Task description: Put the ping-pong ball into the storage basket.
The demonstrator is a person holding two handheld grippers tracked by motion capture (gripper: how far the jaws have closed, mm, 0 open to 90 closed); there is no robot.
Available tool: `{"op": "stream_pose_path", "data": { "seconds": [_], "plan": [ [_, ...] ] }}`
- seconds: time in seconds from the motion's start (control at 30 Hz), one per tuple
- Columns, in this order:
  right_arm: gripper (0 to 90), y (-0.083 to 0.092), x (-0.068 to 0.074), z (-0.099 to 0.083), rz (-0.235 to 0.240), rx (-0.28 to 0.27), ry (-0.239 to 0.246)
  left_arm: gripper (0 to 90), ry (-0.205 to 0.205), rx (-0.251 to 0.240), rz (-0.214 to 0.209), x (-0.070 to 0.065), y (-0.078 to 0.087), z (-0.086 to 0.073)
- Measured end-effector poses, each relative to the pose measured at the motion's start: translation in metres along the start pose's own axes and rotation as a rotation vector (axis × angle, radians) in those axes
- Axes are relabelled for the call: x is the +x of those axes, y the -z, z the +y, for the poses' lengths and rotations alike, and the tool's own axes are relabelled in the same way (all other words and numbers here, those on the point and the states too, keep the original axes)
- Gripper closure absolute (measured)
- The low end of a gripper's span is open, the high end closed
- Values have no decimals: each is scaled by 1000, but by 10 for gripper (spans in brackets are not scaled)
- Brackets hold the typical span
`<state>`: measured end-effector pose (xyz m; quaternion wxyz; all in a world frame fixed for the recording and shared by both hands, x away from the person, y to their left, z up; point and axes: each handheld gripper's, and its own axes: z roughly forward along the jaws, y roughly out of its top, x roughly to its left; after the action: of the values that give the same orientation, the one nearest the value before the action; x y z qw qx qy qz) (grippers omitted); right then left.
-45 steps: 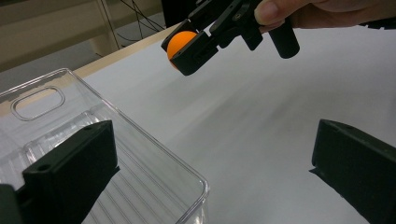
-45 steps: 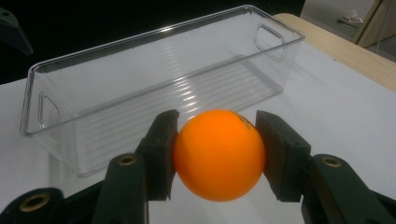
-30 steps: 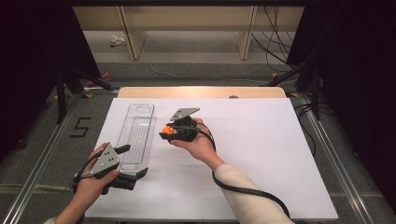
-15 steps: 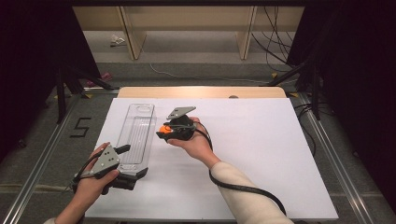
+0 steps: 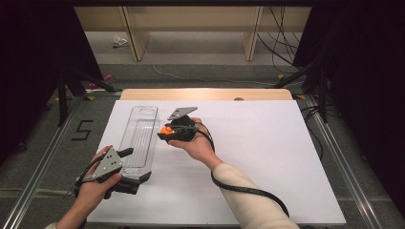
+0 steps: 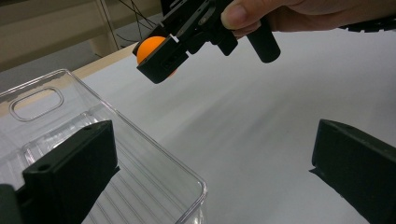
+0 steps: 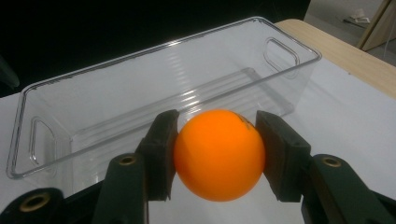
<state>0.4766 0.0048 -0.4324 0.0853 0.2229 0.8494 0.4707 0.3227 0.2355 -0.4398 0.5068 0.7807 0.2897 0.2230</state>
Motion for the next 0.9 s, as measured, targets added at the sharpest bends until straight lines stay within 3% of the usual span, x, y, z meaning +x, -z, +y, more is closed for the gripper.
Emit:
{"op": "stream_pose_path", "data": {
  "seconds": [0.9],
  "plan": [
    [515, -13, 1, 21, 5, 10, 19, 0, 0, 0, -3, 0, 0, 0]
  ]
}}
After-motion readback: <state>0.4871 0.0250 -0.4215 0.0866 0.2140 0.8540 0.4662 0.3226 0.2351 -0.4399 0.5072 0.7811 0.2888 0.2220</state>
